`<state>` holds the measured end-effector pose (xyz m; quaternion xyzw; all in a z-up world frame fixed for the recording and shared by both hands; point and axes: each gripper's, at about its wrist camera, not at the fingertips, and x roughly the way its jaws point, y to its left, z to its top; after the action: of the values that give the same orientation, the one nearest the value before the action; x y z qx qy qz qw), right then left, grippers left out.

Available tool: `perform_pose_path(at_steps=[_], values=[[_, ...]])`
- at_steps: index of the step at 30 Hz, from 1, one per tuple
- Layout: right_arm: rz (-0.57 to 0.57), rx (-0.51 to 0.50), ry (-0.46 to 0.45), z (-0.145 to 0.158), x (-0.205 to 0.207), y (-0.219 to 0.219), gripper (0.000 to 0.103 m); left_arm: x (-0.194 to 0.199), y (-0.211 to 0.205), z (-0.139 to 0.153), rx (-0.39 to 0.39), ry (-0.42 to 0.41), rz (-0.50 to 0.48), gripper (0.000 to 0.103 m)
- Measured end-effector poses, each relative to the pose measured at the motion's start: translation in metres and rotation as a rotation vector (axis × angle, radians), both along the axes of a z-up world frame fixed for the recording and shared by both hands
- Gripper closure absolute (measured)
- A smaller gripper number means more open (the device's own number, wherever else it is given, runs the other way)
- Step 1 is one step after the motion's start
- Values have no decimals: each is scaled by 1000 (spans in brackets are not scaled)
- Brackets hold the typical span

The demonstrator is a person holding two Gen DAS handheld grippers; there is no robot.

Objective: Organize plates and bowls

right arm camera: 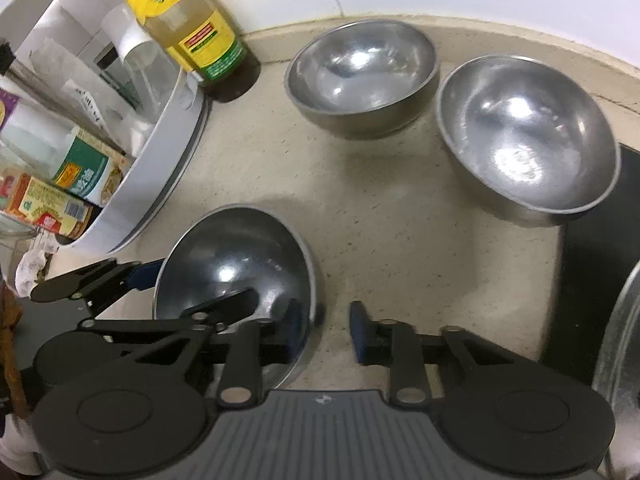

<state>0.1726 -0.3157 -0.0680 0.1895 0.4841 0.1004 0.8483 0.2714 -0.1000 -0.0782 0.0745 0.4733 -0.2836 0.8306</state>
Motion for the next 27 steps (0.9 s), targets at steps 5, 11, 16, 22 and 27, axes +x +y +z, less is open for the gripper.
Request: perform_pose_path(at_steps=[5, 11, 16, 22, 27], values=[[3, -23, -10, 0, -4, 4, 89, -14, -4, 5, 35, -76, -8, 59], [-14, 7, -51, 10, -11, -3, 91, -22, 3, 20, 16, -107, 12, 59], [0, -1, -60, 17, -17, -1, 91, -22, 7, 28, -8, -93, 19, 59], [0, 4, -35, 19, -28, -4, 91, -33, -2, 29, -3, -91, -41, 53], [-39, 11, 3, 14, -30, -20, 92, -30, -17, 20, -13, -43, -83, 54]])
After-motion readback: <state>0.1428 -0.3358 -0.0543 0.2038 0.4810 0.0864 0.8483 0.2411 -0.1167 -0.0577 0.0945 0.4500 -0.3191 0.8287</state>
